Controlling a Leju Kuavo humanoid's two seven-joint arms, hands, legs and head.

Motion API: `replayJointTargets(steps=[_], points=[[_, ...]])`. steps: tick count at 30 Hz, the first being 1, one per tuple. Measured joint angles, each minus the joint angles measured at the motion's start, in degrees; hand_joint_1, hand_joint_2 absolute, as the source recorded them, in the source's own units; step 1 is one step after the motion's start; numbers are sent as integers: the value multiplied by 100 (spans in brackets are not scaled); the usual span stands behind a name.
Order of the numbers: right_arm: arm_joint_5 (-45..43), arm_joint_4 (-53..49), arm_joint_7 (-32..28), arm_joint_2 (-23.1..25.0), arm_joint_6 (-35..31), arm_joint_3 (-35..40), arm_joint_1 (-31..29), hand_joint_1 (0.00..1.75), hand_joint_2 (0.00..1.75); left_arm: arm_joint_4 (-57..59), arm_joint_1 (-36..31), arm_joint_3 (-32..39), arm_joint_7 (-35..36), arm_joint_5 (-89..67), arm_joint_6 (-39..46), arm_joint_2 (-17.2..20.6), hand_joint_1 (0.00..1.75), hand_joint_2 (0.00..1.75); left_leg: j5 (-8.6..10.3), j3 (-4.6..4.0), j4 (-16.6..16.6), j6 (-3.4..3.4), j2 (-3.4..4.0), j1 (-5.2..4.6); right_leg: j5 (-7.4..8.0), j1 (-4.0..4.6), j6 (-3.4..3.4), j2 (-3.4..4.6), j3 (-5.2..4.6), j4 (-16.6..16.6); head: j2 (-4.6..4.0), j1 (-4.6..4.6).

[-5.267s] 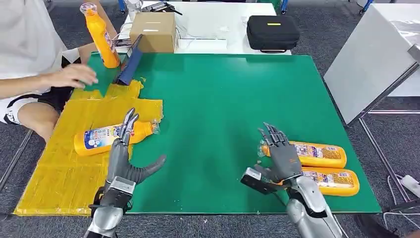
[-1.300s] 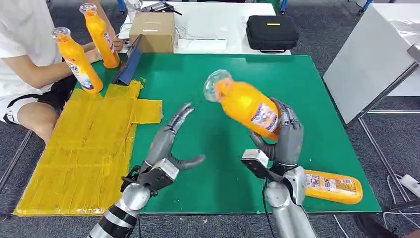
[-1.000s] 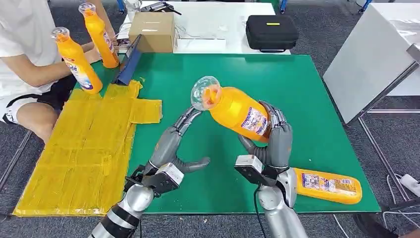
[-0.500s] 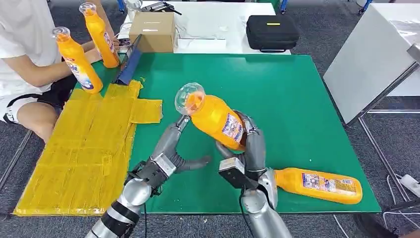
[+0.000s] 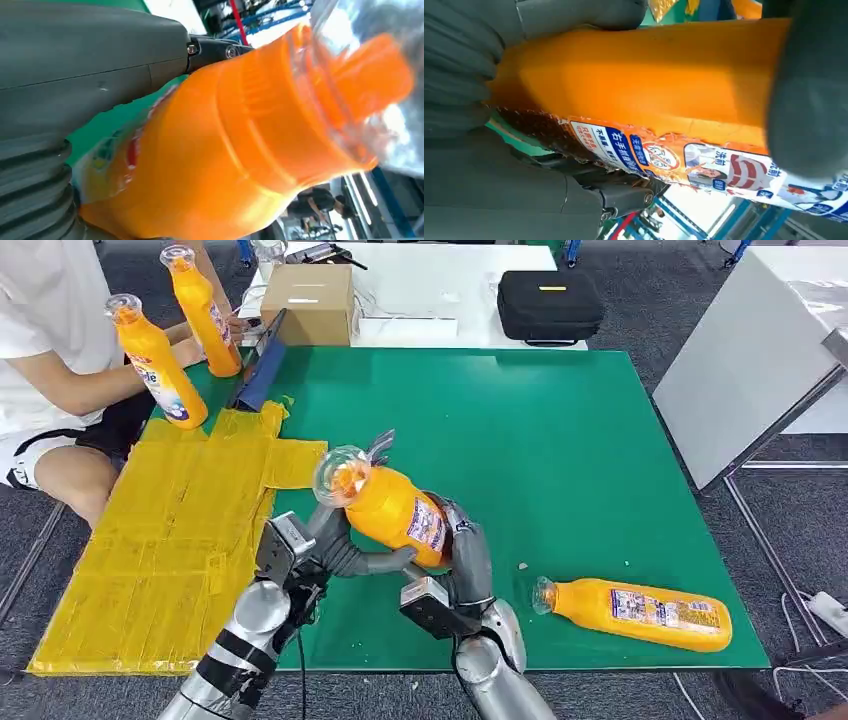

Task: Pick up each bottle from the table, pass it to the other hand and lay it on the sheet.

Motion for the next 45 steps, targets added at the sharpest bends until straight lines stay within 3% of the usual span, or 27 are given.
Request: replayJointTargets(steps=[1,2,11,25,26,27,31,34,37,41,45], points=[[-15,48,-22,11,-2,9,-8,175,175,20,-8,11,18,44,-38,0,5,175,0,0,0,0,1,0,0,0,0,0,-1,0,0,0],[-28,102,-39,20,-4,17,-11,175,175,44,-15,20,33,94,-81,0,175,175,0,0,0,0,2,0,1,0,0,1,-1,0,2,-2],[-125,444,-109,90,-4,74,-57,175,175,370,-59,68,57,720,-610,-35,175,175,0,0,0,0,2,0,1,0,1,1,-2,0,0,0],[-186,572,-151,92,-59,109,-54,175,175,520,-69,68,22,807,-558,-72,175,175,0,0,0,0,3,0,1,0,1,1,-2,0,0,0],[-188,561,-148,92,-55,116,-52,42,175,525,-69,68,20,794,-538,-83,175,175,0,0,0,0,2,0,1,0,1,1,-2,0,2,0],[-199,507,-131,90,-28,125,-38,0,175,527,-69,64,5,755,-481,-105,175,175,0,0,0,0,2,0,1,0,1,0,-2,0,0,-2],[-256,262,-79,90,66,184,52,0,175,518,-91,61,-24,520,-19,-149,175,175,0,0,0,0,1,0,1,0,2,0,1,0,0,0],[-524,-220,-79,83,336,295,246,0,175,330,-51,72,-100,-394,1253,-148,175,175,0,-3,0,0,2,1,2,3,2,1,-2,0,0,4],[-625,-608,-44,74,461,387,398,0,175,173,-76,190,-52,-796,1712,-83,175,175,0,-2,0,-1,1,2,0,5,0,0,-2,1,0,0],[-1084,-1291,-33,61,843,518,623,0,175,199,-212,484,258,-2507,3281,22,175,175,-1,-2,-1,-3,16,4,2,6,-6,2,-7,1,0,0],[-1189,-1804,44,9,957,634,739,0,175,387,-450,859,262,-2850,3521,123,175,175,-1,0,-2,-4,13,5,-4,5,-10,1,-61,1,2,0]])
